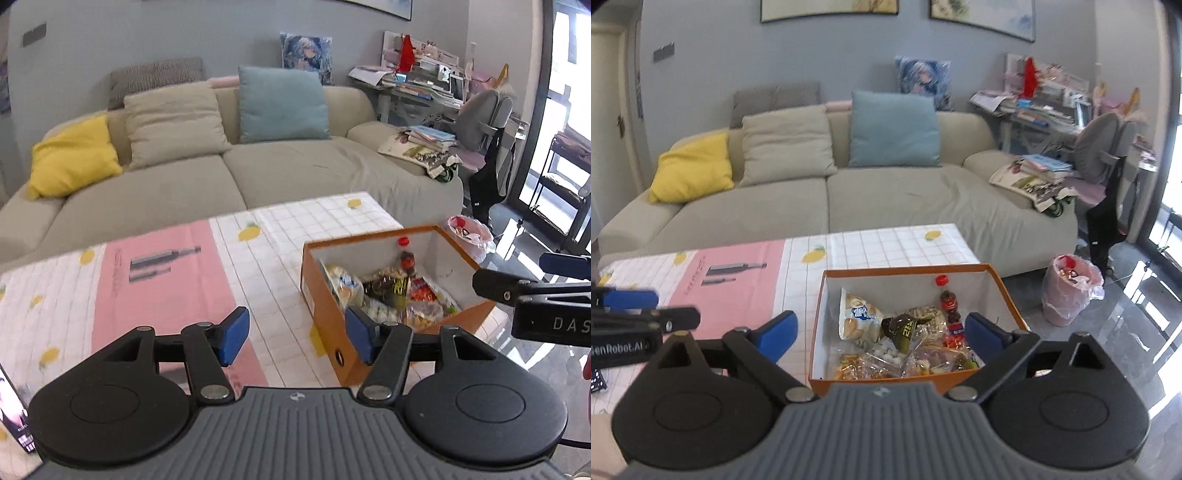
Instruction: Organize snacks
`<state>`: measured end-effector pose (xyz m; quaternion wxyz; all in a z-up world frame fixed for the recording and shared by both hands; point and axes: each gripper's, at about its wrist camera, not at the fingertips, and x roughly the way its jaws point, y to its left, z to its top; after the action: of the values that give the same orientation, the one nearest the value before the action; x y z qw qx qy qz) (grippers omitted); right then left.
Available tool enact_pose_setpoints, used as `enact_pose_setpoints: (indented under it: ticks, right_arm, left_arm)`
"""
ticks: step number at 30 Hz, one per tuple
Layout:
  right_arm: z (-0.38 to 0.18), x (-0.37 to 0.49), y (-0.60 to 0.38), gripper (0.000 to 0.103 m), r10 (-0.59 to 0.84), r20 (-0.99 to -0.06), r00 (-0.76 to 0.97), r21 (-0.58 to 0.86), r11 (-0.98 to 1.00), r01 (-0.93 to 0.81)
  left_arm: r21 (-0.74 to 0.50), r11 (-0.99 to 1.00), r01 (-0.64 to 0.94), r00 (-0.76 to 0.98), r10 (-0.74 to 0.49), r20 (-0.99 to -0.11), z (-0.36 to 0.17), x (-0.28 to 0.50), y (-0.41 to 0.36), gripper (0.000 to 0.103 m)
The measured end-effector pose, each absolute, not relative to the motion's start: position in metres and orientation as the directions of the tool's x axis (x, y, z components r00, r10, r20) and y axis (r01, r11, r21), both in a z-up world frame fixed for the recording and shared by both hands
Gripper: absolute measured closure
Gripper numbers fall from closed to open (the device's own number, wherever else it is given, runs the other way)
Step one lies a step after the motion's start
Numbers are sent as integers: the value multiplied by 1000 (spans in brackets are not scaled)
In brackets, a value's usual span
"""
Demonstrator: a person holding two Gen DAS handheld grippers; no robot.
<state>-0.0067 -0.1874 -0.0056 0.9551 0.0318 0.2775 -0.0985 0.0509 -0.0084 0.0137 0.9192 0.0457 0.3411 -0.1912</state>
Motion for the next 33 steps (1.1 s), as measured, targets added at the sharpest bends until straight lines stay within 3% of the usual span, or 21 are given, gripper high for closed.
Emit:
enact_pose_setpoints:
  ticks: [9, 21, 33]
  right_arm:
    - [-35, -22, -172, 3, -184, -577, 796, -14, 976, 216]
    - [-78, -16, -181, 3, -198, -681, 705, -14, 966, 258]
    - [-82, -13, -185, 3, -194, -700, 688, -8, 964, 264]
  left_arm:
    - [-113, 931, 348, 628, -321, -709, -19, 47, -4, 33]
    - [-89, 938, 334, 574, -278, -770, -41, 43, -14, 30]
    - [-99, 937, 336, 564, -284, -776, -42, 41, -15, 30]
